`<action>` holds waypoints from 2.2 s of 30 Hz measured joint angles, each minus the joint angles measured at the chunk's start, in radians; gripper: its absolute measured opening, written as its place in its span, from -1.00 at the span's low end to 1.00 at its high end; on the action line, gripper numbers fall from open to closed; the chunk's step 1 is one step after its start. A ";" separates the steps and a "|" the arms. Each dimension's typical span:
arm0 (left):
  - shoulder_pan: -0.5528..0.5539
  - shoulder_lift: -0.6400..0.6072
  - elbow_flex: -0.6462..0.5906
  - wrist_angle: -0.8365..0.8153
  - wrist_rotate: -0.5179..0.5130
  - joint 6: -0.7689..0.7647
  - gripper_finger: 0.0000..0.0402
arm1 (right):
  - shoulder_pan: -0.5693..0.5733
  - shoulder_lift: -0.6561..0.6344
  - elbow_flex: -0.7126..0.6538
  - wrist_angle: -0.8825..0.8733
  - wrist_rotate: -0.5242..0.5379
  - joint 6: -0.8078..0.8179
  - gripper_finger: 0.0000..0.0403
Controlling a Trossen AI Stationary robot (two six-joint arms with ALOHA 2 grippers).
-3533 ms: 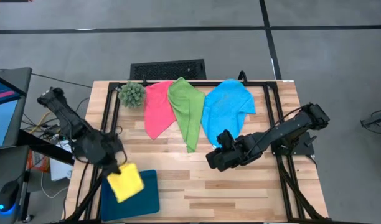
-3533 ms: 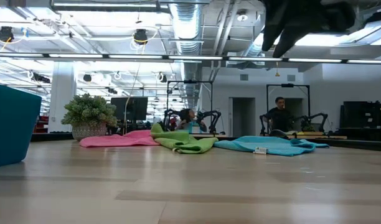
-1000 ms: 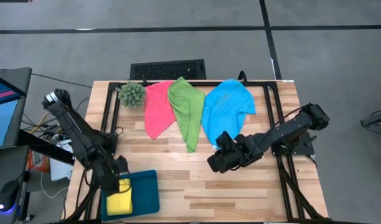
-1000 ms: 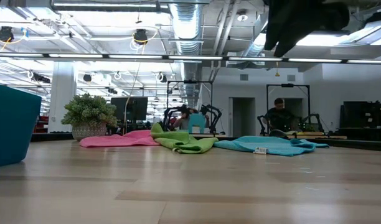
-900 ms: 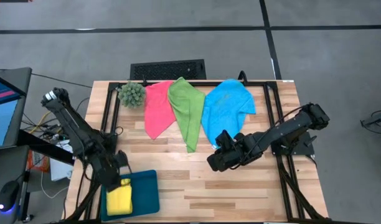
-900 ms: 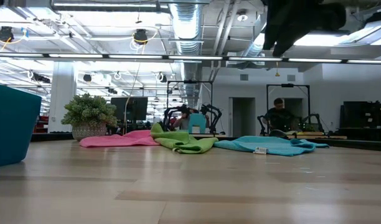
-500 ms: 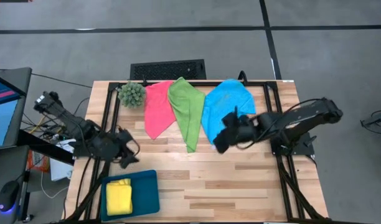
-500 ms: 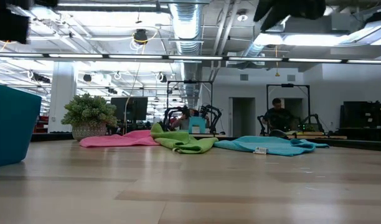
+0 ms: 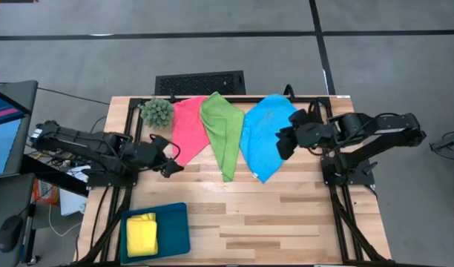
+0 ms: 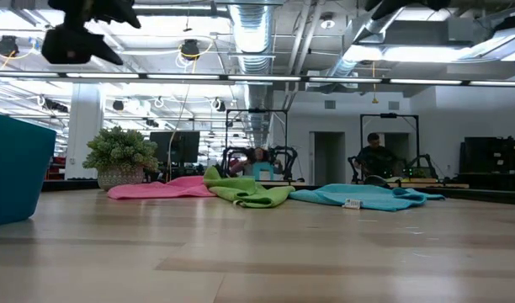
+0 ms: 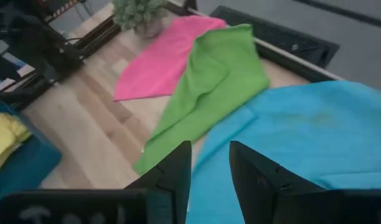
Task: Fold microfiber towels
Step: Fold the pink microfiber towel
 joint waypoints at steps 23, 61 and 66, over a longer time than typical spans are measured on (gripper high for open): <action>0.214 -0.001 0.000 0.020 -0.026 0.031 0.32 | -0.005 -0.054 0.000 -0.119 0.038 -0.055 -0.34; 0.287 0.579 -0.001 0.074 -0.052 0.406 0.32 | -0.111 -0.261 0.000 -0.292 0.030 -0.097 -0.34; 0.287 0.646 -0.001 0.060 -0.071 0.388 0.32 | -0.111 -0.261 0.000 -0.299 0.028 -0.097 -0.34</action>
